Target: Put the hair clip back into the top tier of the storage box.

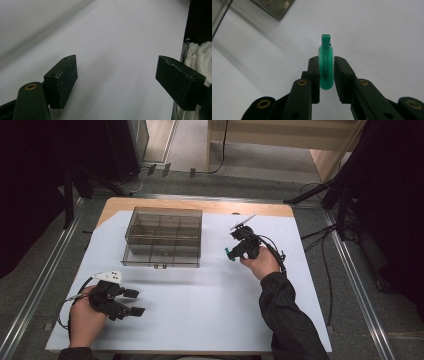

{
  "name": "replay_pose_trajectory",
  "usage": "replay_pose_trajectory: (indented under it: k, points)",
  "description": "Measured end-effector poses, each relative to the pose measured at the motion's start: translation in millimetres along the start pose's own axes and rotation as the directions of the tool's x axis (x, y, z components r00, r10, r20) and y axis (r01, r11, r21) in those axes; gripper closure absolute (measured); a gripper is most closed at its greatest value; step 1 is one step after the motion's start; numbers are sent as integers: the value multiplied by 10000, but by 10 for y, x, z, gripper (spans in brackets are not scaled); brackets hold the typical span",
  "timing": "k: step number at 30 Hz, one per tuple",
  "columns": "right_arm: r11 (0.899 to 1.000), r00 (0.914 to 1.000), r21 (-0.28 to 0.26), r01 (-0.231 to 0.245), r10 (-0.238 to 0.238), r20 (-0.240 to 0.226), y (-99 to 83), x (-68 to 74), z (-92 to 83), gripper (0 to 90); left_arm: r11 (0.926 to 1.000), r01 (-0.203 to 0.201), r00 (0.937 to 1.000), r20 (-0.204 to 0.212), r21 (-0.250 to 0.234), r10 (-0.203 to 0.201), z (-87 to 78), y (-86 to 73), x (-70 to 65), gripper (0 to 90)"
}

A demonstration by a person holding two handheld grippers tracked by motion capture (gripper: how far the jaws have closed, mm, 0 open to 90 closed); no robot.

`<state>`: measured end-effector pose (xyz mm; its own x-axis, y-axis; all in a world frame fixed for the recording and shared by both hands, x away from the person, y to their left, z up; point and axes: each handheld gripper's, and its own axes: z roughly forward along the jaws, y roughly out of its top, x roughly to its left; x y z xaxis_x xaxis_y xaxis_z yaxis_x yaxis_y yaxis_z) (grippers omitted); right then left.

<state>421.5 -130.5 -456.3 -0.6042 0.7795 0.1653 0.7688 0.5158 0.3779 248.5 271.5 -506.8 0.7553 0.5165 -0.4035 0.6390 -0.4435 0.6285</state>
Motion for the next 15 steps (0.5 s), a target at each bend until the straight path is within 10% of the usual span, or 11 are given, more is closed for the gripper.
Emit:
replay_pose_trajectory:
  k: [15]
  points:
    - [9990,9992,-425,131,-147,-373,-24,137,-139,775,9999,-88,9999,122,68,87,45,54,19,186]
